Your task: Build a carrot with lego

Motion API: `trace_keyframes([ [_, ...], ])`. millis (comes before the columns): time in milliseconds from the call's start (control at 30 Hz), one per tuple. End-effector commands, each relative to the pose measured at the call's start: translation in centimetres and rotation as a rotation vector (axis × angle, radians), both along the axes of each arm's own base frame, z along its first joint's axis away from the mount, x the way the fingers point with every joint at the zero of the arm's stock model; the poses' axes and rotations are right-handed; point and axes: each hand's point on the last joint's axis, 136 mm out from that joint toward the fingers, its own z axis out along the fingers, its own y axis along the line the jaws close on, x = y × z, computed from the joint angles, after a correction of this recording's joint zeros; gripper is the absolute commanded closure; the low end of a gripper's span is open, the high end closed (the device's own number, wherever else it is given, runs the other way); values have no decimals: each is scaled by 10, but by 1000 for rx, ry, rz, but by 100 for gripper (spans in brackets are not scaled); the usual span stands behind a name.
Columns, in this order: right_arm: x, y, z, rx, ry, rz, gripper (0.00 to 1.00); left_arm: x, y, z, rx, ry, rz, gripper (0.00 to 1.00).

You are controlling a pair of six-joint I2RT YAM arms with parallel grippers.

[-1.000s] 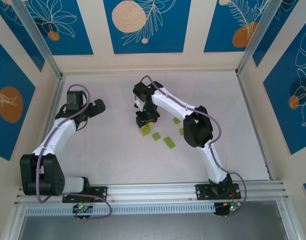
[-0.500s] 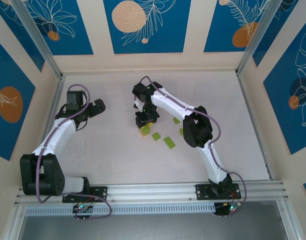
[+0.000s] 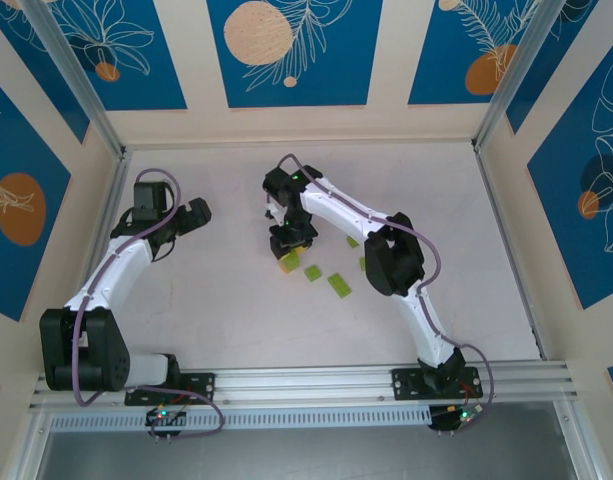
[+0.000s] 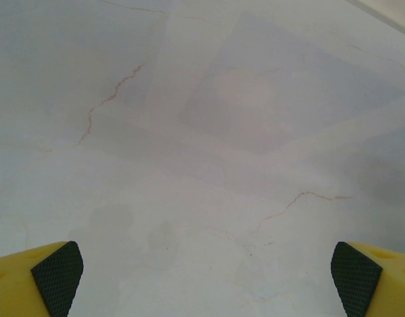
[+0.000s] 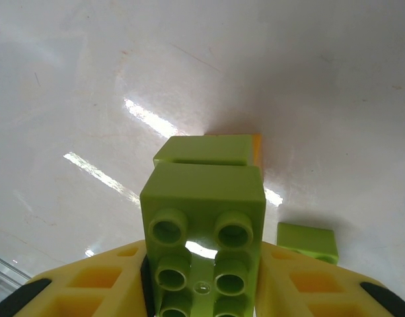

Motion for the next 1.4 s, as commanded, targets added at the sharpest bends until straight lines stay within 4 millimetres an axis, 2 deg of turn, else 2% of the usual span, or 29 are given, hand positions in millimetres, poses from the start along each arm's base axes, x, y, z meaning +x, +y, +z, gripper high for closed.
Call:
trace_keyframes([
  [0,-11,-3,-21,-56,44,24,60,0,3,4,-6,-12,2,1],
  [200,-13,-9,-27,-82,32,49,60,0,3,4,-6,-11,2,1],
  [500,-11,-7,-15,-71,-25,99,60,0,3,4,-5,-10,2,1],
  [733,-12,-3,-13,-99,-48,115,60,-1,3,5,-5,-15,3,1],
  [1367,-5,-1,3,-94,-90,118,55,1,2,7,-9,-18,1,1],
])
